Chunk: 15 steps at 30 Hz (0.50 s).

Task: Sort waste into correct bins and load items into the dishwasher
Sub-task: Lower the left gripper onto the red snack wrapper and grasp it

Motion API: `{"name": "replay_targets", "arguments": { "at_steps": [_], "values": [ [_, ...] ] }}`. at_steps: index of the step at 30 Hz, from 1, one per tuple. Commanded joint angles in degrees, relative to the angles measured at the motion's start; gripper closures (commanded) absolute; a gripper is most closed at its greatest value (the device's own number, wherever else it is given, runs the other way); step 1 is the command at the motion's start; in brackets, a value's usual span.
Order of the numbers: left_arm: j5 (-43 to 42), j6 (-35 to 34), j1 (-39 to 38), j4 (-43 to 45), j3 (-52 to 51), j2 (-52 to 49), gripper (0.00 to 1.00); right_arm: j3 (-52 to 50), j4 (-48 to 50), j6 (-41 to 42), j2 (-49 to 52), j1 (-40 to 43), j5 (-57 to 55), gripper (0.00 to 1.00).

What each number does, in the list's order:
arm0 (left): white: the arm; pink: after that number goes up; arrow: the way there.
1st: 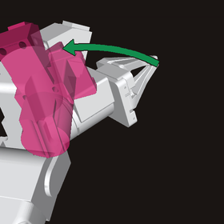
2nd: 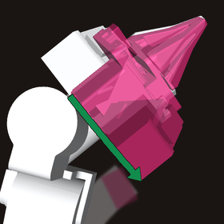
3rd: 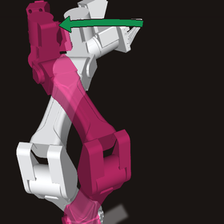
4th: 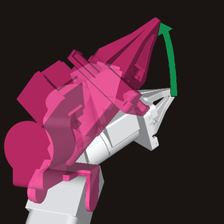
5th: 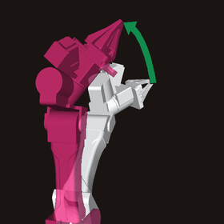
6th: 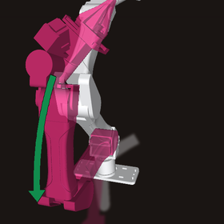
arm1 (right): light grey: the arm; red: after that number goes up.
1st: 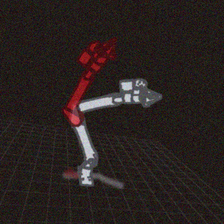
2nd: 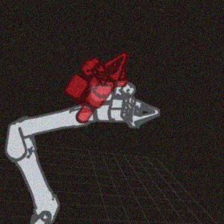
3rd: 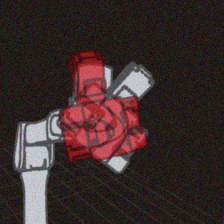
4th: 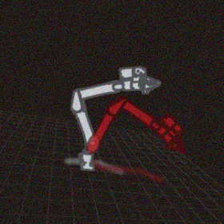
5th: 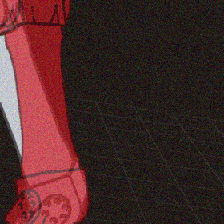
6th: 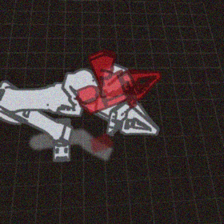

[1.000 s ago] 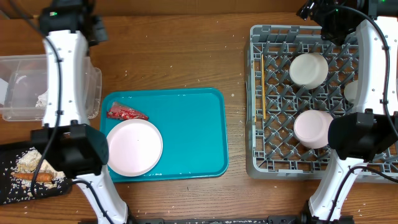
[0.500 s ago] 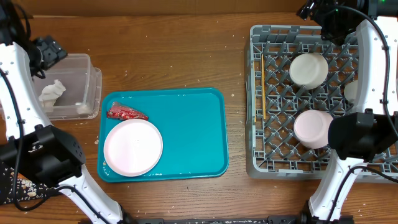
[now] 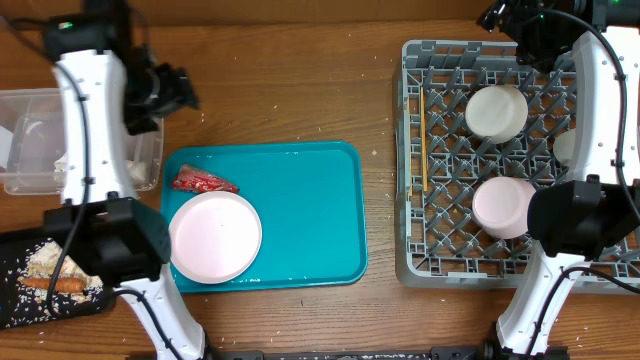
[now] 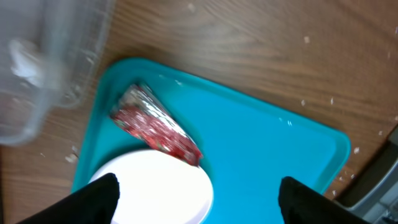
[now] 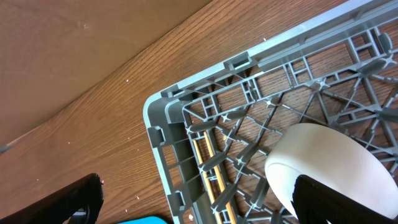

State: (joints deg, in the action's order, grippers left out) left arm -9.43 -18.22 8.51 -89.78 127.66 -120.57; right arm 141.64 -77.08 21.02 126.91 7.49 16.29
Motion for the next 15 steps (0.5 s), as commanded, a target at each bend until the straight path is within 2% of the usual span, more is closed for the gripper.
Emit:
{"name": "replay_targets", "arguments": {
  "at_steps": [1, 4, 10, 15],
  "values": [
    [3.0, -10.3, -3.0, -0.7, -0.5, -0.9, 0.07, 1.1, 0.3, 0.5, -2.2, 0.0, 0.3, 0.0],
    [4.7, -15.6, -5.4, -0.3, -1.7, -0.9, 0.01, 1.1, 0.3, 0.5, -2.2, 0.0, 0.3, 0.0],
    [13.1, -28.9, -7.2, -0.1, -8.6, -0.9, 0.0, 1.1, 0.3, 0.5, -2.2, 0.0, 0.3, 0.0],
    [14.5, -33.0, -6.9, 6.3, -16.5, -0.9, 0.0, 1.1, 0.3, 0.5, -2.2, 0.0, 0.3, 0.0]
  ]
}}
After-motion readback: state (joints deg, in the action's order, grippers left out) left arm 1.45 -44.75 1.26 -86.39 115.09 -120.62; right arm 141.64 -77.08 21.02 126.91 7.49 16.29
